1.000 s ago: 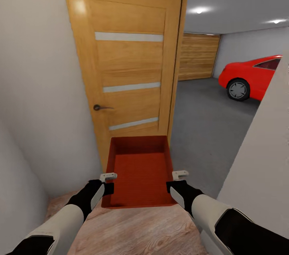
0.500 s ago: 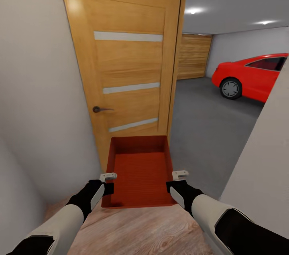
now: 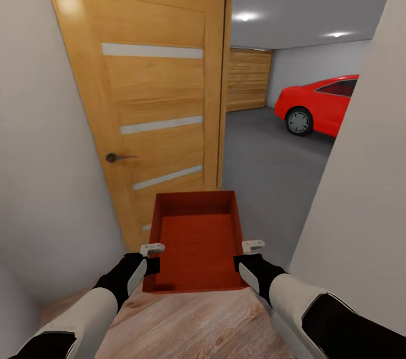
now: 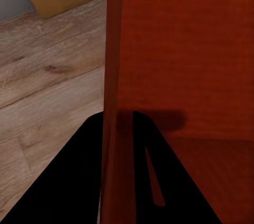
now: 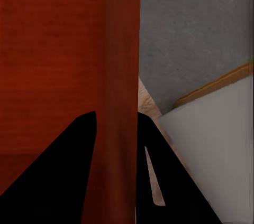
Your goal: Move the two storage containers from the living room to the garage. In the garage, place one container on the floor and stack the other container on top of it (either order is fine).
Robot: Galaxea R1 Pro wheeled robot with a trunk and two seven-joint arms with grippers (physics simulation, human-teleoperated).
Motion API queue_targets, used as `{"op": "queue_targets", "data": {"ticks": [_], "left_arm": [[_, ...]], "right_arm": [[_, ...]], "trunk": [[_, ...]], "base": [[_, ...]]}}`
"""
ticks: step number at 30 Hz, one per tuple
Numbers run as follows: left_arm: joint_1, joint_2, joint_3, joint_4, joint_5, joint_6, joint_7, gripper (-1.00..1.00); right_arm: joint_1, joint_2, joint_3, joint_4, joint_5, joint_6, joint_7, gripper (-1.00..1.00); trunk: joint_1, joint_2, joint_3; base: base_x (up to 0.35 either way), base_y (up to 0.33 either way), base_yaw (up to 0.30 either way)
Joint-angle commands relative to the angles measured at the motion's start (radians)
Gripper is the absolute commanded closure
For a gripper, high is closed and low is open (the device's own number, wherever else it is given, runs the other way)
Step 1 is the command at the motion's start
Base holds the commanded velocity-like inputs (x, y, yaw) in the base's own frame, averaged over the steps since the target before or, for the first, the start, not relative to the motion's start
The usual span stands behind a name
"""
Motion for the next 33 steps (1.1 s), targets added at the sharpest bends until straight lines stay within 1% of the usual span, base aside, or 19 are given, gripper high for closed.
{"op": "queue_targets", "data": {"ticks": [1, 4, 15, 23, 33], "left_arm": [[0.0, -0.009, 0.004, 0.0, -0.017, 0.009, 0.013, 1.0], [0.0, -0.009, 0.004, 0.0, -0.017, 0.009, 0.012, 1.0], [0.0, -0.009, 0.004, 0.0, -0.017, 0.009, 0.012, 1.0], [0.0, -0.009, 0.004, 0.001, -0.017, 0.009, 0.012, 1.0], [0.0, -0.009, 0.004, 0.0, -0.017, 0.009, 0.012, 1.0]], "right_arm": [[-0.002, 0.01, 0.002, -0.004, 0.032, 0.007, -0.005, 1.0], [-0.002, 0.01, 0.002, -0.004, 0.032, 0.007, -0.005, 1.0], [-0.002, 0.01, 0.002, -0.004, 0.032, 0.007, -0.005, 1.0], [-0.002, 0.01, 0.002, -0.004, 0.032, 0.007, -0.005, 1.0], [-0.002, 0.01, 0.002, -0.004, 0.032, 0.007, -0.005, 1.0]], "trunk": [[0.001, -0.002, -0.002], [0.001, -0.002, -0.002], [0.001, -0.002, -0.002], [0.001, -0.002, -0.002], [0.001, -0.002, -0.002]], "base": [[0.0, 0.0, -0.241], [0.062, 0.108, -0.124], [0.165, 0.268, -0.022], [0.152, 0.219, -0.218], [0.005, 0.005, -0.241]]}}
